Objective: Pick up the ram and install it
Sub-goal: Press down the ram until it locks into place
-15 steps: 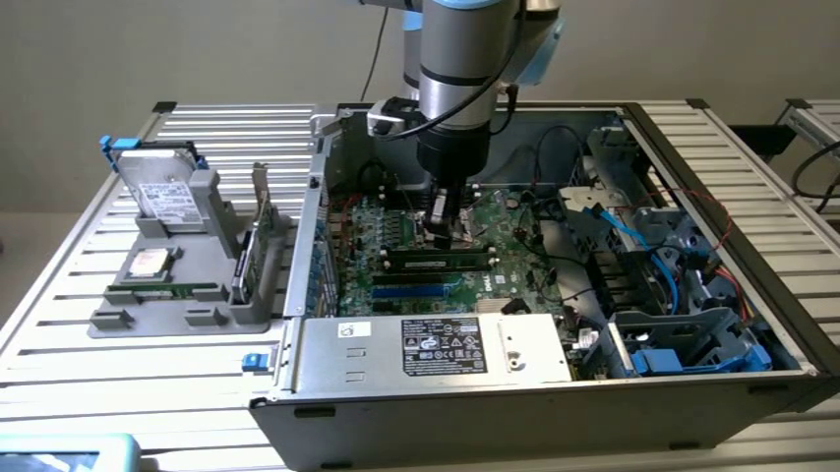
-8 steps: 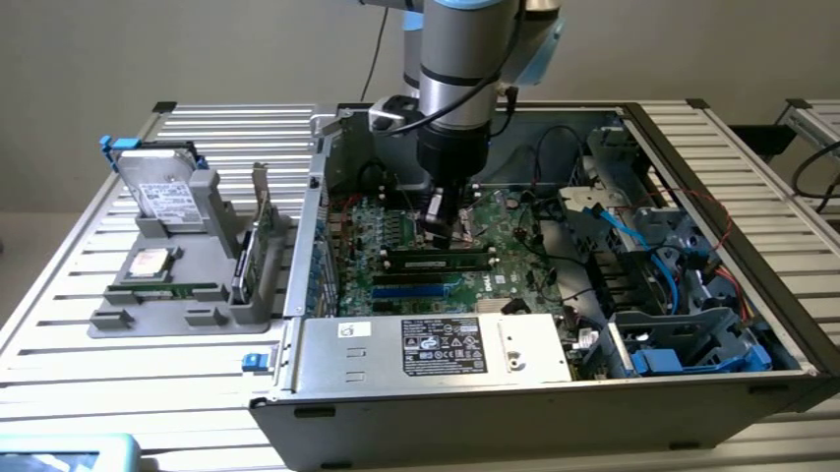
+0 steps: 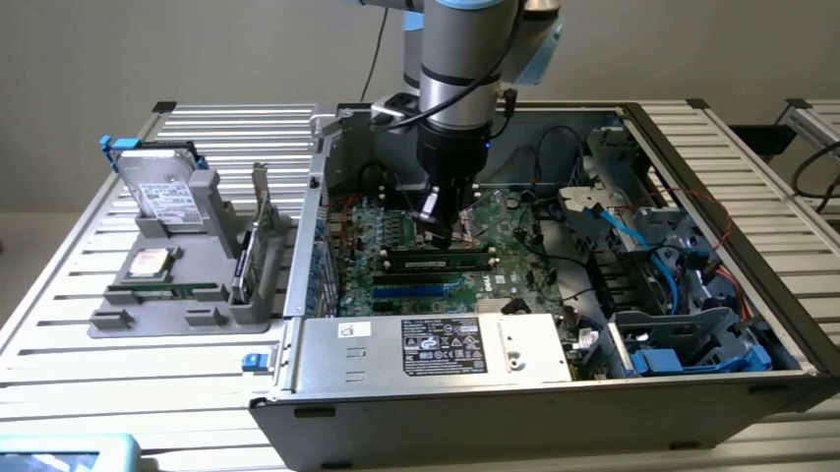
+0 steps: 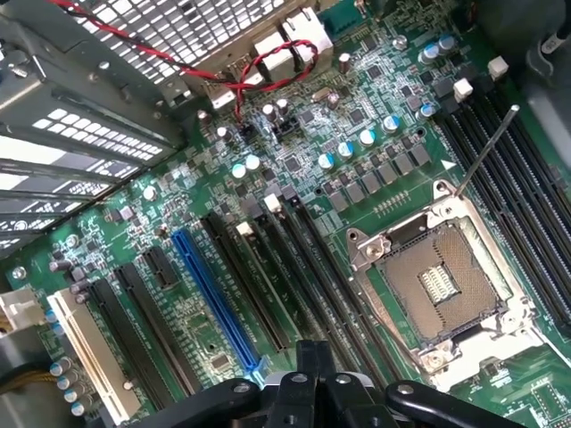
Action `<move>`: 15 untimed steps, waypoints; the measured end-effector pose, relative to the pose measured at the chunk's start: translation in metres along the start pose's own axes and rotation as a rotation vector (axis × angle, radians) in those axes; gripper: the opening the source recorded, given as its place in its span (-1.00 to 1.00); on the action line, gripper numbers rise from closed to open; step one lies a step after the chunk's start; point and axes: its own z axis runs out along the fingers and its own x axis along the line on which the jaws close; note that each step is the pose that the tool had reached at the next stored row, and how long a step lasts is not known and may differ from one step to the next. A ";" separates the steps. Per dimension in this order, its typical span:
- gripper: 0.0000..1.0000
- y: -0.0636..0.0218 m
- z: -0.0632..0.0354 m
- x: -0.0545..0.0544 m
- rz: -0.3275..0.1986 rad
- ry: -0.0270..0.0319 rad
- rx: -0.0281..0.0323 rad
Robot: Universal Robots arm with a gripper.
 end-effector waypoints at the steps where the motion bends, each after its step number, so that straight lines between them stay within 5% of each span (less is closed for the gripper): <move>1: -0.79 0.0000 0.0000 0.000 0.010 0.0003 0.0009; 8: -0.79 0.0000 0.0000 0.000 0.084 0.0035 0.0057; 15: -0.79 0.0001 -0.0001 0.000 0.171 0.0052 -0.0002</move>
